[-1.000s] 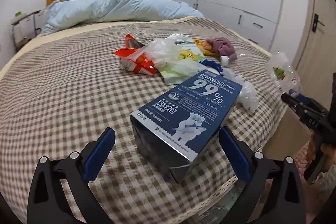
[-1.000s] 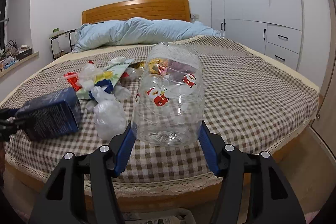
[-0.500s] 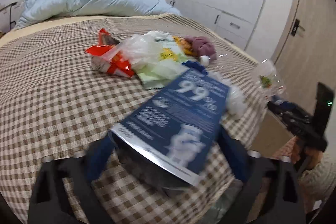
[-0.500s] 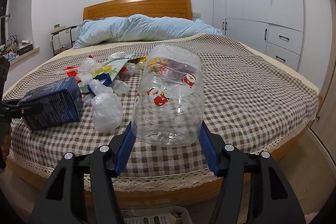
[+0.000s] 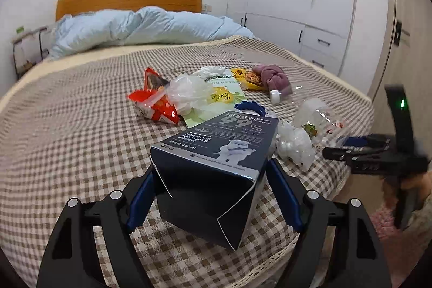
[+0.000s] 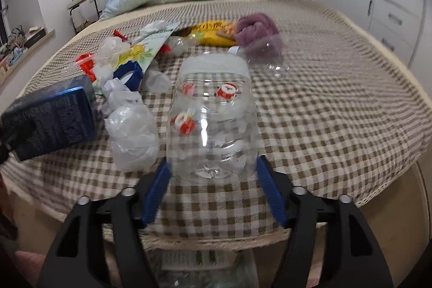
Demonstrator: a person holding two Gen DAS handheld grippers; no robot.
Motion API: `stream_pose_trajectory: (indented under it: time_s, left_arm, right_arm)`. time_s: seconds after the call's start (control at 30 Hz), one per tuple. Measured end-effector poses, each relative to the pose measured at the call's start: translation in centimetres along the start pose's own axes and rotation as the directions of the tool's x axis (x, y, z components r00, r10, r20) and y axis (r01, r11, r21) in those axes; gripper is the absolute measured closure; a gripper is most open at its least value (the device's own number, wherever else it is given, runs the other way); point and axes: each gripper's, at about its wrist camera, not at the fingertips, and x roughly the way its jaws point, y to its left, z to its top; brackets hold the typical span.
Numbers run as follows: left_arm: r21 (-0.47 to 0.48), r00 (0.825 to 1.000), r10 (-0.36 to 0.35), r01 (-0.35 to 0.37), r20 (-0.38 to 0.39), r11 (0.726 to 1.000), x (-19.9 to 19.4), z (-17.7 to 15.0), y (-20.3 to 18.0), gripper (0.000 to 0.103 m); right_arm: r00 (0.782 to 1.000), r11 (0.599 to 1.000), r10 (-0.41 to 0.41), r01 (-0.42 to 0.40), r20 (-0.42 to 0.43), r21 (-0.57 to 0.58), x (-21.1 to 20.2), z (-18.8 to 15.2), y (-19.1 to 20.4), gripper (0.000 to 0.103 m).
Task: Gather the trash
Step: 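Lift the blue box with the left tool while the right tool lifts the clear bottle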
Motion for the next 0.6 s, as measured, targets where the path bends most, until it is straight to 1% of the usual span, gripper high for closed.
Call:
stream_pose_trajectory:
  time_s: [0.1,0.17,0.23,0.33,0.4,0.5,0.6]
  left_arm:
    - [0.022,0.999,0.038,-0.038,0.001,0.999,-0.1,0.1,-0.9,0.027]
    - [0.020,0.999,0.050,-0.050,0.000,0.999,0.0,0.0,-1.0,0.027]
    - [0.015,0.998,0.056,-0.056,0.003,0.998,0.0,0.1,-1.0,0.027]
    - [0.001,0.998,0.062,-0.062,0.009,0.998,-0.1,0.2,-1.1,0.027]
    - [-0.009,0.998,0.065,-0.065,0.010,0.998,-0.2,0.2,-1.1,0.027]
    - [-0.004,0.998,0.068,-0.068,0.012,0.998,-0.2,0.2,-1.3,0.027]
    - [0.008,0.998,0.066,-0.066,0.010,0.998,-0.2,0.2,-1.5,0.027]
  right_arm:
    - [0.998,0.998,0.050,-0.048,-0.038,0.040,-0.5,1.6,-0.7,0.026]
    - [0.995,0.996,0.070,-0.065,-0.076,0.062,-0.4,3.2,-1.0,0.025]
    - [0.991,0.995,0.073,-0.064,-0.116,0.080,0.0,5.1,-1.2,0.024]
    - [0.984,0.996,0.047,-0.032,-0.172,0.088,1.2,7.9,-0.7,0.025]
    - [0.977,0.995,0.031,-0.011,-0.210,0.094,2.1,9.1,-0.5,0.024]
    - [0.955,0.992,0.008,0.031,-0.296,0.125,4.2,10.7,-0.5,0.024]
    - [0.937,0.990,-0.020,0.066,-0.348,0.121,5.5,11.2,-0.2,0.025]
